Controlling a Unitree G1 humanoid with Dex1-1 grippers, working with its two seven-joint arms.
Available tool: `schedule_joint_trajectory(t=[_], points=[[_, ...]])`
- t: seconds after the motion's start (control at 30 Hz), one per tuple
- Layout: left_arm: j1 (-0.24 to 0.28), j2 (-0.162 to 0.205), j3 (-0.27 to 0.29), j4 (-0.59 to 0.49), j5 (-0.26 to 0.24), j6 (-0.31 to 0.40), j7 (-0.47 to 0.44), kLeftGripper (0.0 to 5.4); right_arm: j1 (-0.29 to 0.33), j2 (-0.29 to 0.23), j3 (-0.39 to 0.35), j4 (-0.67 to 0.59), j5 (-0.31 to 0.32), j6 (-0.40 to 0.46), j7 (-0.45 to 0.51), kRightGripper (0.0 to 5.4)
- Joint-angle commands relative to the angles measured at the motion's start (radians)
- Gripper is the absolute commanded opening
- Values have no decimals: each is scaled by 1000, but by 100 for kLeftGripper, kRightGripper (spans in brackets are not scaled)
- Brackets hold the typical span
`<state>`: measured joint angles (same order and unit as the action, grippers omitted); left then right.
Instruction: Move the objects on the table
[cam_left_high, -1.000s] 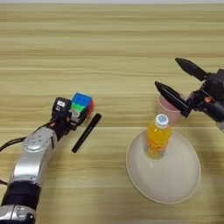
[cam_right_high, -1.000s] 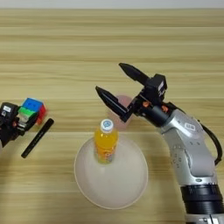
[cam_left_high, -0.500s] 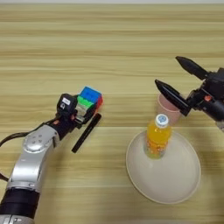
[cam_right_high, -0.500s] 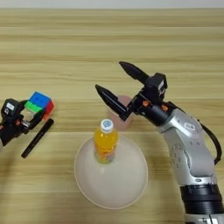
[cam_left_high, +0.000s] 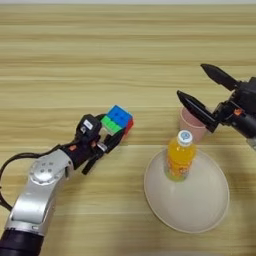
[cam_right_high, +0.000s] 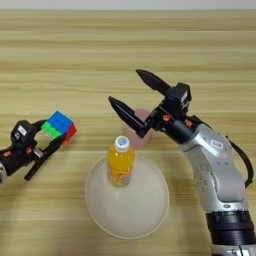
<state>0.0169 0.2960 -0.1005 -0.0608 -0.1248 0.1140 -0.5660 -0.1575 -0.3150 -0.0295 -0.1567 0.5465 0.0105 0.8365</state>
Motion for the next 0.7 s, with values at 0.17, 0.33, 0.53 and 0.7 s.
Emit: schedule_joint_trajectory(t=[0.17,0.33,0.53,0.7], points=[[15,19,-18,-53,-3,12,-20,327,-1,-4,-1,-16,1,5,3,540],[12,35,-19,-93,-10,21,-36,327,-8,-27,-1,-18,-1,10,26,540],[-26,71,-15,-127,-21,50,-66,327,-61,-73,-3,8,-6,28,67,540],[-75,105,-21,-218,-48,116,-107,327,-115,-123,3,37,4,62,136,540]])
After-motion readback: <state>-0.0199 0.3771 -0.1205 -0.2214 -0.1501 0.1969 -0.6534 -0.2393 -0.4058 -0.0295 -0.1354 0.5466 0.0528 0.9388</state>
